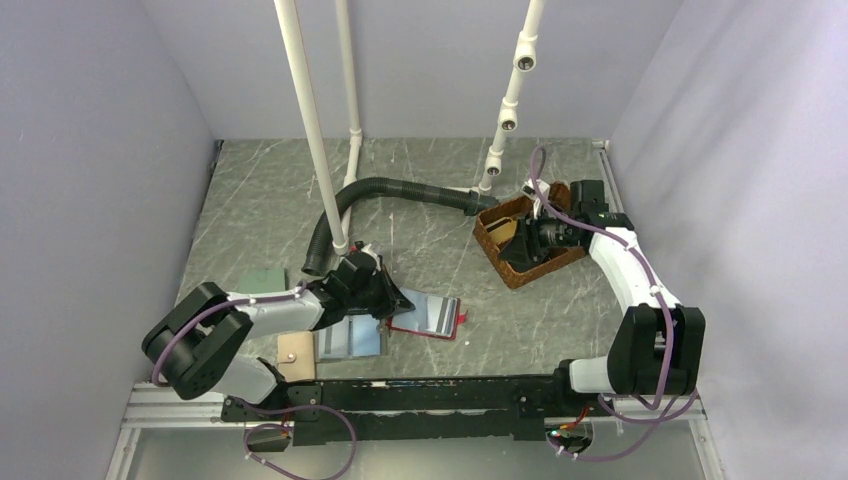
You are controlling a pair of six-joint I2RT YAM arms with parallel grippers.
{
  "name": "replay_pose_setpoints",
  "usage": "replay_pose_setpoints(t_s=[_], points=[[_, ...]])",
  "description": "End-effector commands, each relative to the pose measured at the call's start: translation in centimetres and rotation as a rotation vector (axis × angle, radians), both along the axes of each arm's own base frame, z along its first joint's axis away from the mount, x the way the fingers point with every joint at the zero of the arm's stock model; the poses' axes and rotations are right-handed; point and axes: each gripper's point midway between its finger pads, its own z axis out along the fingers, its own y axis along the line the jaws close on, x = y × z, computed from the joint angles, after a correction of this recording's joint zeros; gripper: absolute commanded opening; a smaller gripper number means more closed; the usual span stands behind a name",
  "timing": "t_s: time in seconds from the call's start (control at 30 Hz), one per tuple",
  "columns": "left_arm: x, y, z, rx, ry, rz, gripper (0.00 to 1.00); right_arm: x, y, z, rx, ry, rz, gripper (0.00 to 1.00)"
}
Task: Take the credit cards out of the card holder
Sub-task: Place the credit card in the storage box, then remove the credit card from the card holder.
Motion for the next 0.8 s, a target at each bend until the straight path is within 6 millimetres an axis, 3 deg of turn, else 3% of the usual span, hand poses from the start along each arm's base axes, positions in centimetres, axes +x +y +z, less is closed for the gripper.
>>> replay_pose_setpoints(t_s=[0.0, 0.17, 0.4, 0.57, 0.77], points=[[0.1, 1.6, 0.1, 0.136, 0.011, 0.014, 0.0, -0.6, 1.1, 0.8, 0.017, -0.056, 0.079, 0.47], [0.1, 2.6, 0.5, 0.24, 0.027, 0.008, 0.03, -2.2, 2.9, 1.4, 0.05, -0.073, 0.185, 0.47], [0.2, 5.2, 2.2, 0.431, 0.018, 0.041, 0.18, -5.6, 5.8, 1.6, 0.09, -0.126, 0.382, 0.47], [0.1, 5.3, 3.8, 0.43, -0.018, 0.023, 0.2, -7.4, 6.8, 0.6, 0.083, -0.15, 0.478, 0.47], [0.5, 5.7, 7.2, 0.364, -0.146, 0.032, 0.24, -8.8, 7.4, -0.7, 0.066, -0.165, 0.558, 0.46]])
